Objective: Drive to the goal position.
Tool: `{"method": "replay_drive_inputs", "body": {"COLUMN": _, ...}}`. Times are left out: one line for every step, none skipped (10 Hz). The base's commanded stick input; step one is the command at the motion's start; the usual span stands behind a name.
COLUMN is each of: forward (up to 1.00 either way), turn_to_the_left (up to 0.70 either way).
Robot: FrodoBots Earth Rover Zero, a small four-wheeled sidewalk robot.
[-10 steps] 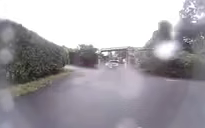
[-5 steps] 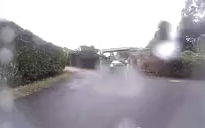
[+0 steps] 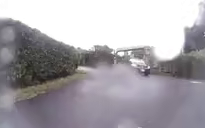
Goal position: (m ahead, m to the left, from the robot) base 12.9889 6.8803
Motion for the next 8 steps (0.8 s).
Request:
{"method": "replay_drive_inputs", "body": {"forward": 0.7, "turn_to_the_left": 0.0}}
{"method": "replay_drive_inputs", "body": {"forward": 0.7, "turn_to_the_left": 0.0}}
{"method": "replay_drive_inputs", "body": {"forward": 0.7, "turn_to_the_left": 0.0}}
{"method": "replay_drive_inputs", "body": {"forward": 0.7, "turn_to_the_left": 0.0}}
{"method": "replay_drive_inputs", "body": {"forward": 0.7, "turn_to_the_left": -0.05}}
{"method": "replay_drive_inputs", "body": {"forward": 0.7, "turn_to_the_left": -0.3}}
{"method": "replay_drive_inputs", "body": {"forward": 0.7, "turn_to_the_left": -0.35}}
{"method": "replay_drive_inputs", "body": {"forward": 0.7, "turn_to_the_left": -0.35}}
